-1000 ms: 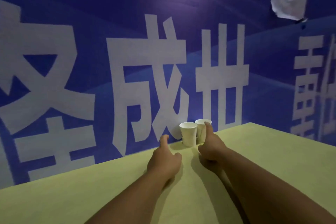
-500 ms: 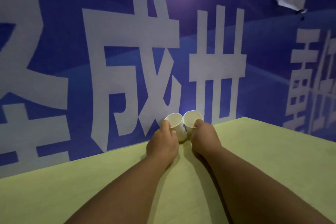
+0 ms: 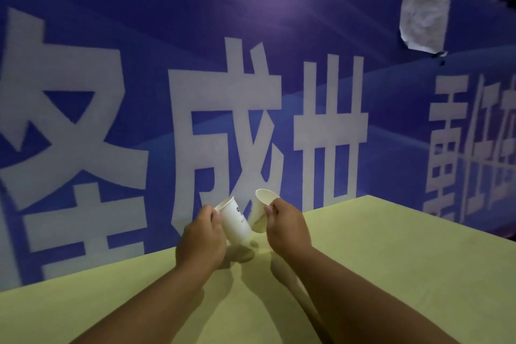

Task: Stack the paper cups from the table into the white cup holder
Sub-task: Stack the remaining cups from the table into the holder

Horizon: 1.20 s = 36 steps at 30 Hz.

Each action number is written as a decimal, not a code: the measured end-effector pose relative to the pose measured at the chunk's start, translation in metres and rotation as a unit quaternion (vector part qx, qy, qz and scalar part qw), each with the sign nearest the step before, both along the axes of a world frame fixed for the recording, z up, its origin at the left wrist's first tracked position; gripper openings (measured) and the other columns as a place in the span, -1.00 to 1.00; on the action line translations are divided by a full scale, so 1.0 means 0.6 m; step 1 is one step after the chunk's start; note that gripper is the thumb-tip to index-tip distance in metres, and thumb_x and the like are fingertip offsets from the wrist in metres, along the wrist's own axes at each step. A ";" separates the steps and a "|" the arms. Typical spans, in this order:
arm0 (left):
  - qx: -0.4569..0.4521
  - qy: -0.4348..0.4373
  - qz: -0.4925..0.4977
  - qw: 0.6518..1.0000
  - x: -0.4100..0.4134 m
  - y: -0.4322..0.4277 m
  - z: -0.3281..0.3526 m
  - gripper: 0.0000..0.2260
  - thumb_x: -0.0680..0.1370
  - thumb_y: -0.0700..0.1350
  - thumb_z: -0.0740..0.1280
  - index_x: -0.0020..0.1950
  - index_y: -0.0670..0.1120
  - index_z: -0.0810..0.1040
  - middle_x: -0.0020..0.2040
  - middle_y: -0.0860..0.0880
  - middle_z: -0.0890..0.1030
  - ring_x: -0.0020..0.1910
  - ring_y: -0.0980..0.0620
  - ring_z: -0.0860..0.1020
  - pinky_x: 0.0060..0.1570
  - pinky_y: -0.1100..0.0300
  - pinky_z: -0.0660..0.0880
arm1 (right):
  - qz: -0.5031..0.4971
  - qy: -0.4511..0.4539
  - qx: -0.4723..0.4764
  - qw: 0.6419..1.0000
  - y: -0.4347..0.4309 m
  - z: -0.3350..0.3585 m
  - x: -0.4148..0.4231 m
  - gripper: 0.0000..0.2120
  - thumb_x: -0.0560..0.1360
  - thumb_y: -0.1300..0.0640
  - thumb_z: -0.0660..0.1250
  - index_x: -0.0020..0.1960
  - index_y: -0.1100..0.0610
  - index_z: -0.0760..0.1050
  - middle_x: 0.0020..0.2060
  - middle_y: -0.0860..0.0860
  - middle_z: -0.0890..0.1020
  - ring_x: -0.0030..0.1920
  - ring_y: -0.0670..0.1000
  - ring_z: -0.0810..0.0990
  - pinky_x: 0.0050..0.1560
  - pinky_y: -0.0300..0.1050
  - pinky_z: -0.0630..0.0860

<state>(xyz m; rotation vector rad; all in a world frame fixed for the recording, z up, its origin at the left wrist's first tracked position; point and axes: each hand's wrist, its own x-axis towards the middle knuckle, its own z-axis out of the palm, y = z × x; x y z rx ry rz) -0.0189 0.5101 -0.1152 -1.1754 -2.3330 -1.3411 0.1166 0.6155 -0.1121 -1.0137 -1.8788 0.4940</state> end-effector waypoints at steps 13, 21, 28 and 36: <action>0.053 0.079 0.033 0.995 -0.062 -0.339 0.072 -0.75 0.69 0.08 0.14 -0.15 0.04 0.38 -0.22 0.05 0.52 -0.28 0.08 0.50 -0.40 0.24 0.35 | 0.158 0.102 -0.013 0.982 -0.294 0.078 -0.088 -0.90 0.66 0.00 0.22 0.07 -0.04 0.50 -0.06 -0.11 0.57 -0.07 -0.10 0.54 -0.10 -0.29 0.49; 0.049 0.135 0.108 0.984 -0.142 -0.533 0.091 -0.77 0.70 0.10 0.10 -0.11 0.06 0.35 -0.25 0.07 0.52 -0.30 0.07 0.47 -0.38 0.18 0.28 | 0.240 0.134 -0.033 0.961 -0.456 0.102 -0.198 -0.88 0.66 0.00 0.22 0.08 -0.01 0.51 -0.08 -0.10 0.58 -0.07 -0.11 0.55 -0.18 -0.31 0.44; 0.121 0.147 0.167 0.967 -0.228 -0.658 0.096 -0.77 0.71 0.09 0.10 -0.07 0.05 0.40 -0.22 0.02 0.59 -0.24 -0.10 0.55 -0.30 0.05 0.48 | 0.302 0.154 -0.039 0.940 -0.565 0.116 -0.288 -0.90 0.65 0.02 0.23 0.12 -0.02 0.49 -0.03 -0.10 0.57 -0.02 -0.08 0.55 -0.11 -0.32 0.46; 0.061 0.156 0.235 0.957 -0.290 -0.753 0.047 -0.77 0.68 0.11 0.06 -0.08 0.08 0.40 -0.26 0.08 0.52 -0.30 0.08 0.48 -0.39 0.17 0.37 | 0.335 0.200 -0.055 0.919 -0.643 0.123 -0.366 -0.88 0.64 0.06 0.25 -0.08 -0.01 0.48 -0.18 -0.11 0.57 -0.13 -0.08 0.55 -0.20 -0.29 0.49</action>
